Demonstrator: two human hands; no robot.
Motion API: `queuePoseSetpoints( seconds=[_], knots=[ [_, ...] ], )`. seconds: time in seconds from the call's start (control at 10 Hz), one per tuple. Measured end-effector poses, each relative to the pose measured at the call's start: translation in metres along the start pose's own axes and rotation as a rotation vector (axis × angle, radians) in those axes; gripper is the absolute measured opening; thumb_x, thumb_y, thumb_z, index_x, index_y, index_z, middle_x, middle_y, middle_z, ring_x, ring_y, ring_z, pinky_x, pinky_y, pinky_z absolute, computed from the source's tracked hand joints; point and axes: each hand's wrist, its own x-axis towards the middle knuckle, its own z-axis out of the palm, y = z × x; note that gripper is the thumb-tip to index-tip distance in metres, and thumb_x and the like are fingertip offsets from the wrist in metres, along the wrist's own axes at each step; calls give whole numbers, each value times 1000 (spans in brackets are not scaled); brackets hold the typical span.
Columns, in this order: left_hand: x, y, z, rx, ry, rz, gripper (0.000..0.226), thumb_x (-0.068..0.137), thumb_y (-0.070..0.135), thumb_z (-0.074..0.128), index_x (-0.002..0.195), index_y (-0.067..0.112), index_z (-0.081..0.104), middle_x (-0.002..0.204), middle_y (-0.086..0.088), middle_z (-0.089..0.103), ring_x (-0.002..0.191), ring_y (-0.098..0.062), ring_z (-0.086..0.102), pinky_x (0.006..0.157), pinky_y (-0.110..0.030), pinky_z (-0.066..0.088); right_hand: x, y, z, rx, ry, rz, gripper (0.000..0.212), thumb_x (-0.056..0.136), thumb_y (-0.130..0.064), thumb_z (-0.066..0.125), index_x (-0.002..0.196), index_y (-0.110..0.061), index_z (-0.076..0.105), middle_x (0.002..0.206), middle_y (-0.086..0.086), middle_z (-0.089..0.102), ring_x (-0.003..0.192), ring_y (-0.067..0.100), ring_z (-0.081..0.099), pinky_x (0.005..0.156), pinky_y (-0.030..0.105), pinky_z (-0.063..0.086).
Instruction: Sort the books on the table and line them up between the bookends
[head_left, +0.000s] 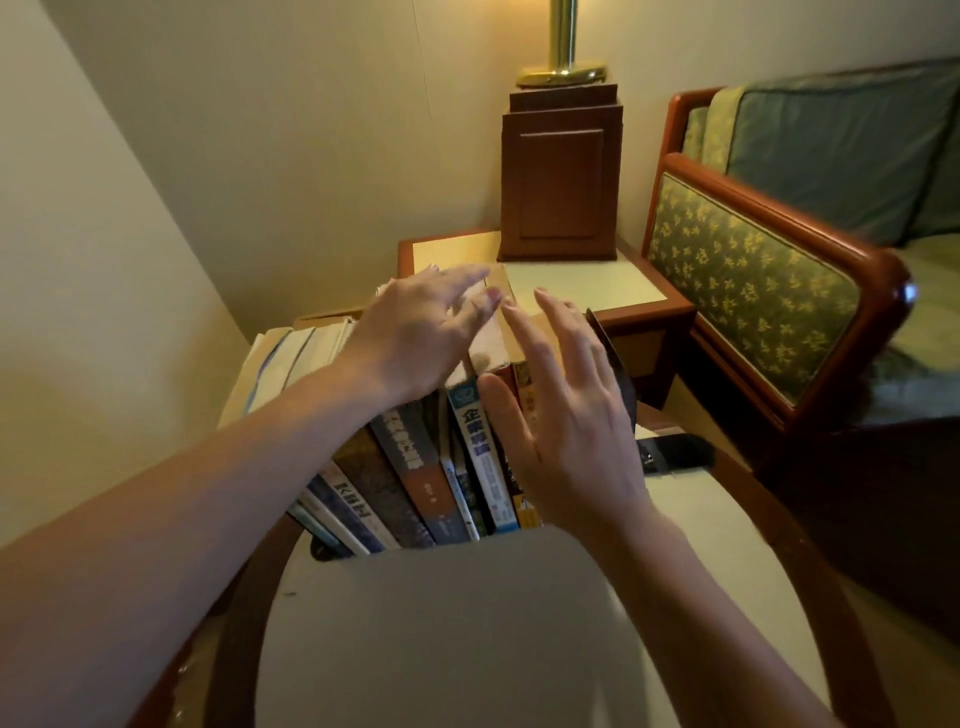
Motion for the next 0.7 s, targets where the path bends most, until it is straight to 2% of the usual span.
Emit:
queuePoseSetpoints(
  seconds=[0.1,0.2,0.3,0.4,0.5,0.6,0.7],
  knots=[
    [-29,-25,-11,28,-8,-104,66,94,63,24,152,36,39,162,11,31,152,-19,21,123,-51,16,15,-10,-3,-130,-157,-134,61,101,-59,30,156,-33,27,167,10,11,154,31,2,119,62,22],
    [-61,-48,-14,19,-19,-225,66,95,69,23,155,41,30,165,11,24,153,-19,17,124,-48,14,13,-11,2,-253,-243,-198,63,99,-63,34,153,-30,35,166,14,15,153,37,1,119,62,22],
    [-74,-52,-4,1,-33,-223,69,90,71,11,155,50,20,167,8,18,155,-17,10,125,-46,5,10,-10,8,-338,-247,-205,63,97,-61,45,149,-25,39,157,16,30,150,40,15,111,54,37],
    [-74,-50,2,65,8,-221,68,91,69,5,155,51,16,167,10,16,155,-15,8,125,-44,4,10,-9,10,-389,-229,-218,64,95,-56,54,148,-23,40,152,18,34,147,41,21,106,51,44],
    [-74,-51,5,81,-6,-223,67,92,68,4,156,51,14,167,11,15,155,-16,8,124,-44,5,11,-12,10,-386,-260,-210,65,94,-54,57,149,-22,40,151,19,34,146,42,22,105,52,44],
    [-76,-47,-2,16,-85,-217,71,89,74,4,156,50,11,167,15,5,156,-19,3,125,-46,2,8,-11,2,-407,-330,-217,74,94,-59,53,155,-26,29,160,18,23,150,43,11,115,59,29],
    [-122,-30,-9,-90,-61,-200,68,93,74,16,156,49,13,165,23,-1,155,-14,-3,126,-50,8,-14,-8,-33,-405,-360,-153,83,95,-65,42,160,-30,5,167,14,-1,153,36,-11,121,62,11]
  ],
)
